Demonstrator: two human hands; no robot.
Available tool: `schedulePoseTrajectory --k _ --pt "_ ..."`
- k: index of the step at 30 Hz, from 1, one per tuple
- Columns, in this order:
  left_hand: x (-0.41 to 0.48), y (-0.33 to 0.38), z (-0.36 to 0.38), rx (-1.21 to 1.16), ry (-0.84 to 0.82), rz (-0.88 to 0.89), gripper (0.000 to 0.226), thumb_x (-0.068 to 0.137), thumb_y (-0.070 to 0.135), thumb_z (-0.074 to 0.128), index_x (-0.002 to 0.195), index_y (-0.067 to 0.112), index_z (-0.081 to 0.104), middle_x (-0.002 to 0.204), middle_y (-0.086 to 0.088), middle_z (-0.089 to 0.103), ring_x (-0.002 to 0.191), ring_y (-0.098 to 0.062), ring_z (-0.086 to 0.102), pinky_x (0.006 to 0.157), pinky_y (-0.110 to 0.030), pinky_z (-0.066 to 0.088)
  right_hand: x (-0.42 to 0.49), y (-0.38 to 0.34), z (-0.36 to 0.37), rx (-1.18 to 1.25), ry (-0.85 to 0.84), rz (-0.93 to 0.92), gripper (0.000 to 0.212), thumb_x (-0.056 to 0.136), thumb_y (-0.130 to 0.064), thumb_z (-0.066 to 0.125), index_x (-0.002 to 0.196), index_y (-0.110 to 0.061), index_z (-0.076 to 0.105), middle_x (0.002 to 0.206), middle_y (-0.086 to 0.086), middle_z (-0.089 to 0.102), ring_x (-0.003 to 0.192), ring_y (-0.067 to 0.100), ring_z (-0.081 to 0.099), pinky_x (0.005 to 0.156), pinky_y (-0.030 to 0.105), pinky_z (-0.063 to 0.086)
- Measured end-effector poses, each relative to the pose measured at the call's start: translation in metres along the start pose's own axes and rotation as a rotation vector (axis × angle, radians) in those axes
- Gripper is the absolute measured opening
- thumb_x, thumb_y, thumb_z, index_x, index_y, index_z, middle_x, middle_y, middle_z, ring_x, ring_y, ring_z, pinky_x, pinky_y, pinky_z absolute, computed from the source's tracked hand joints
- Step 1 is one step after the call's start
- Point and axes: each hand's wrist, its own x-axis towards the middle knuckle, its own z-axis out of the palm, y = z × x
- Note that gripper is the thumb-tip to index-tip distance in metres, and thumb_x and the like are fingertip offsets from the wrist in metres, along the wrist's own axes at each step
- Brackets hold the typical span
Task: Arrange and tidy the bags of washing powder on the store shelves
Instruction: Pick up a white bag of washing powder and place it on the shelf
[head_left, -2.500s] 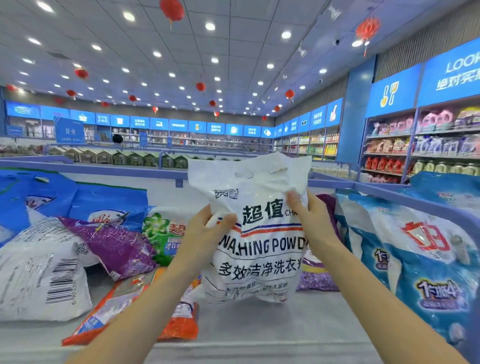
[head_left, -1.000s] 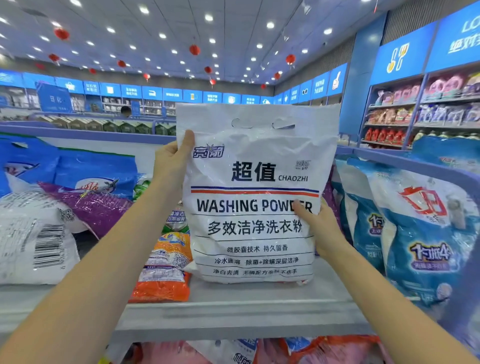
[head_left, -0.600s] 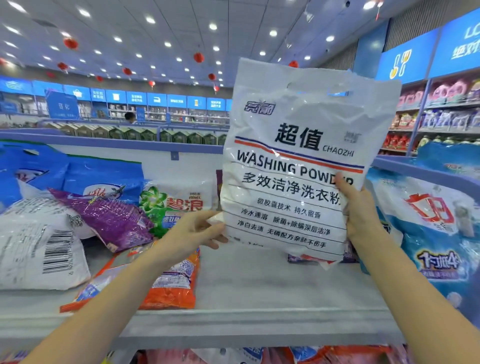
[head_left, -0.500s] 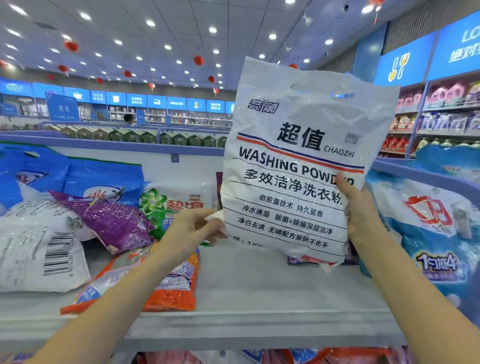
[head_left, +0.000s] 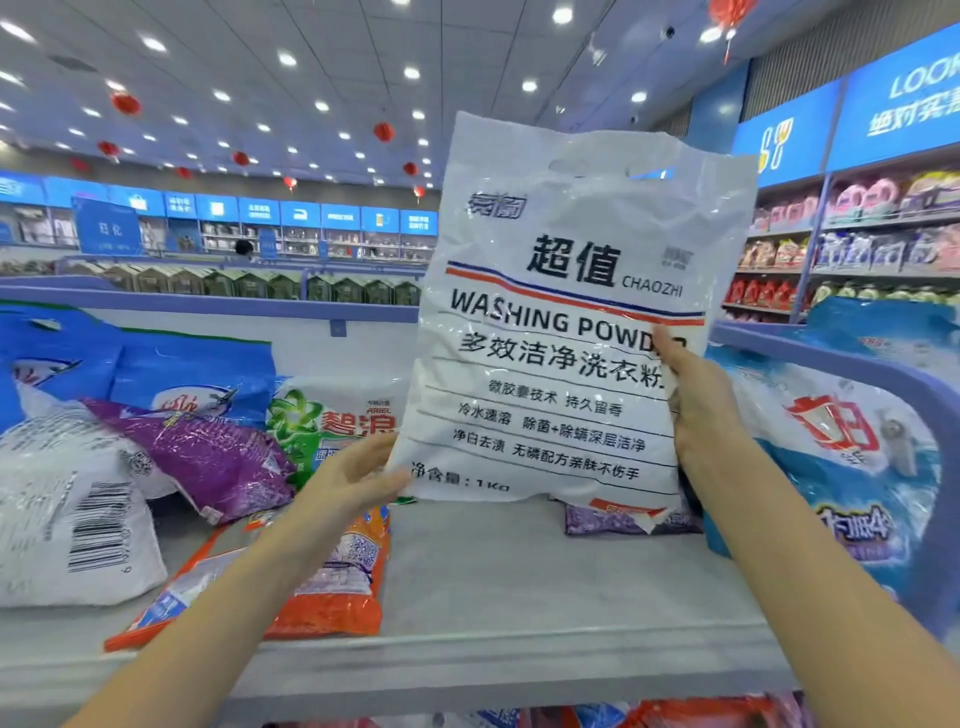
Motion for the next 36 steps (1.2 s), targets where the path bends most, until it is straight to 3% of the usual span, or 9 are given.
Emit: schedulePoseTrajectory --k 3,9,13,16,20,24,28,32,36 --pt "0.022 0.028 0.002 -0.067 -0.002 -0.039 0.078 0.048 0.059 0.077 0.118 0.030 0.055 0.103 0.010 0.072 0.085 -0.008 0.070 0.066 -0.027 0.055 -0.013 -0.003 0.014 -0.029 -0.053 -0.035 0.015 0.093 -0.016 0.057 0.081 -0.009 0.053 0.042 -0.008 0.055 0.031 -0.004 0.049 0.032 0.011 0.037" --pt "0.031 0.041 0.020 -0.179 0.163 -0.053 0.090 0.035 0.070 0.082 0.105 0.017 0.060 0.099 -0.003 0.074 0.092 -0.023 0.070 0.081 -0.043 0.055 -0.007 0.016 0.026 -0.142 -0.159 0.033 0.014 0.090 -0.023 0.062 0.084 -0.011 0.061 0.056 -0.005 0.069 0.050 0.009 0.066 0.048 0.024 0.055" --pt "0.030 0.028 0.027 -0.305 0.306 -0.090 0.042 0.068 0.032 0.074 0.105 0.015 0.064 0.096 -0.009 0.074 0.086 -0.029 0.071 0.078 -0.047 0.056 -0.006 0.012 0.022 -0.161 -0.346 0.140 0.027 0.089 -0.032 0.058 0.104 -0.009 0.063 0.085 0.004 0.075 0.077 0.018 0.072 0.064 0.033 0.059" --pt "0.031 0.028 0.024 -0.387 0.412 -0.086 0.024 0.074 0.024 0.073 0.095 0.017 0.066 0.086 -0.008 0.075 0.080 -0.029 0.070 0.077 -0.047 0.055 -0.011 0.019 0.009 -0.107 -0.380 0.032 0.029 0.093 -0.039 0.049 0.114 -0.021 0.056 0.108 0.000 0.070 0.096 0.016 0.067 0.075 0.032 0.055" --pt "0.036 0.032 0.010 -0.479 0.502 -0.111 0.035 0.075 0.028 0.076 0.107 0.018 0.065 0.099 -0.011 0.072 0.089 -0.031 0.069 0.081 -0.053 0.053 -0.036 0.055 -0.021 -0.300 -0.308 0.012 0.087 0.051 -0.068 0.077 0.118 -0.018 0.054 0.110 0.003 0.067 0.095 0.019 0.066 0.075 0.037 0.056" --pt "0.039 0.041 0.003 -0.498 0.547 -0.092 0.055 0.072 0.032 0.077 0.121 0.014 0.060 0.105 -0.011 0.071 0.091 -0.031 0.069 0.081 -0.054 0.054 -0.055 0.069 -0.027 -0.430 -0.311 -0.154 0.013 0.088 -0.016 0.063 0.086 -0.004 0.066 0.067 0.004 0.071 0.062 0.017 0.066 0.058 0.026 0.056" --pt "0.037 0.044 0.004 -0.483 0.561 -0.101 0.050 0.075 0.032 0.077 0.119 0.013 0.060 0.104 -0.011 0.070 0.090 -0.030 0.069 0.081 -0.053 0.054 -0.058 0.065 -0.019 -0.504 -0.322 -0.281 0.018 0.090 -0.010 0.060 0.081 0.003 0.068 0.065 0.006 0.070 0.053 0.010 0.063 0.055 0.022 0.053" --pt "0.033 0.043 -0.002 -0.476 0.546 -0.118 0.056 0.071 0.034 0.078 0.120 0.014 0.060 0.106 -0.012 0.070 0.091 -0.031 0.069 0.079 -0.051 0.055 -0.058 0.064 -0.028 -0.686 -0.341 -0.427 0.033 0.091 -0.008 0.058 0.059 -0.017 0.059 0.050 -0.003 0.058 0.047 0.004 0.051 0.051 0.017 0.042" --pt "0.030 0.049 -0.013 -0.425 0.525 -0.120 0.058 0.070 0.036 0.078 0.120 0.012 0.060 0.103 -0.015 0.071 0.088 -0.032 0.069 0.077 -0.052 0.055 -0.052 0.071 -0.042 -0.732 -0.384 -0.467 0.026 0.088 -0.022 0.062 0.063 -0.018 0.059 0.054 -0.003 0.052 0.053 0.012 0.049 0.055 0.037 0.043"
